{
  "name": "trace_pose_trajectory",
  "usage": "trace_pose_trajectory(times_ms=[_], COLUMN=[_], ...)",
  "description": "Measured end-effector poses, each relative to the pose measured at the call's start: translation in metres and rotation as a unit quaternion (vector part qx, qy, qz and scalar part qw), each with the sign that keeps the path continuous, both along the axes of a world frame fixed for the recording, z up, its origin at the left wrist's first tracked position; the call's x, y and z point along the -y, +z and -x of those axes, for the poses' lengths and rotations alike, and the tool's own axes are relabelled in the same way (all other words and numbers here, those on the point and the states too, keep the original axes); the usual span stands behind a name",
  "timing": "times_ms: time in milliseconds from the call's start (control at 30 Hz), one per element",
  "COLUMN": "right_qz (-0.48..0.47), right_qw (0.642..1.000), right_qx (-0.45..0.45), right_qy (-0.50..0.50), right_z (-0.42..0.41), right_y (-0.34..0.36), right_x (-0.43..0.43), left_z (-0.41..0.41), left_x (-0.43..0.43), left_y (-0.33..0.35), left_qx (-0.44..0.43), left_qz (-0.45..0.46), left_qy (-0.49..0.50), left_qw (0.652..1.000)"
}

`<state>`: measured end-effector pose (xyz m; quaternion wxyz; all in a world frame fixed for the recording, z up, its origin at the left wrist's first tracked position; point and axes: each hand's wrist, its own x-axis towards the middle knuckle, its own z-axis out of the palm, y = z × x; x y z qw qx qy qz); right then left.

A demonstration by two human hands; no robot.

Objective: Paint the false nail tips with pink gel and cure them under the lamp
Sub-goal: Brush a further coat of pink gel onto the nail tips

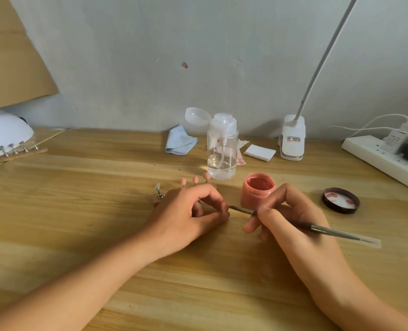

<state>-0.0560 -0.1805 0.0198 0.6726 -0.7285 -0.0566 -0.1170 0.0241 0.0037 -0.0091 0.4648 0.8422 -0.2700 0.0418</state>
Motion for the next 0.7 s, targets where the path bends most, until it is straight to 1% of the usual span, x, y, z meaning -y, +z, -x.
trace_pose_trajectory(times_ms=[100,200,333,433,533,700], right_qz=[0.006,0.015,-0.002,-0.011,-0.017,0.022], right_qw=[1.0,1.0,1.0,1.0,0.999,0.999], right_qx=[0.012,0.013,0.004,0.022,0.029,0.026], right_qy=[0.0,0.005,0.019,0.013,0.018,0.029], right_z=[-0.0002,-0.0001,0.0001,-0.0003,-0.0008,-0.0011], right_y=[-0.0007,-0.001,0.0006,0.0004,-0.0009,-0.0011], right_x=[0.0,-0.0003,0.0002,0.0012,0.0003,-0.0011], left_z=[-0.0005,0.0003,0.0046,0.0062,0.0059,0.0068], left_x=[0.0001,0.0006,0.0013,0.0018,0.002,0.0037], left_y=[0.0006,0.0009,0.0041,0.0057,0.0061,0.0092], left_qx=[0.009,-0.004,-0.017,-0.001,0.033,0.067], left_qz=[-0.013,-0.006,-0.003,-0.011,-0.025,-0.035], left_qy=[0.0,0.006,0.014,0.017,0.014,0.019], left_qw=[1.0,1.0,1.0,1.0,0.999,0.997])
